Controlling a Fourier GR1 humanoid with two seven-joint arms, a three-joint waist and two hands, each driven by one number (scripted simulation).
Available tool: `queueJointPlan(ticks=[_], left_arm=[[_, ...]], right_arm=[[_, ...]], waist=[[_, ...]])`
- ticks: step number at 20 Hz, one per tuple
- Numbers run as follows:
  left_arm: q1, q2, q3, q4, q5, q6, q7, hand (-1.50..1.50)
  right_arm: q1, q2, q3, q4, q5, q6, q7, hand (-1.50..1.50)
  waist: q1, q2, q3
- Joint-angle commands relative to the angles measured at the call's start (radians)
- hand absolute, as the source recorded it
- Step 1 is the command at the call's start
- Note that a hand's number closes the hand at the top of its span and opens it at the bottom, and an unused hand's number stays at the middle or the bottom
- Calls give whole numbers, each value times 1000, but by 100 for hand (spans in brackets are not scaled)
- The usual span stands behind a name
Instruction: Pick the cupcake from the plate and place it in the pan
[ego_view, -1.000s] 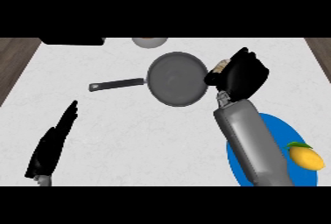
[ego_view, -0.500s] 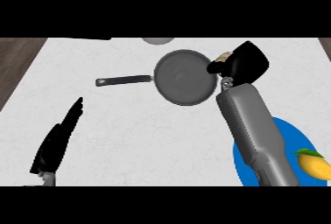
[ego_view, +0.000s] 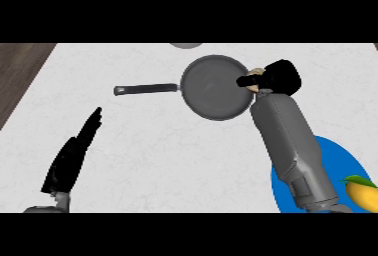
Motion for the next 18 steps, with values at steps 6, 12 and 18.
queueJointPlan(ticks=[6,12,18], left_arm=[[-1,-7,-19,-1,-9,-8,-7,0],[-28,9,12,1,2,-11,24,0],[-13,-5,24,35,-3,10,12,0]], right_arm=[[-27,7,-144,69,-221,-454,-91,-150],[-48,7,-160,103,-129,-738,-156,-150],[-8,7,-222,139,-75,-1004,-130,-150]], waist=[[27,2,0],[2,-2,-3],[-38,-15,-5]])
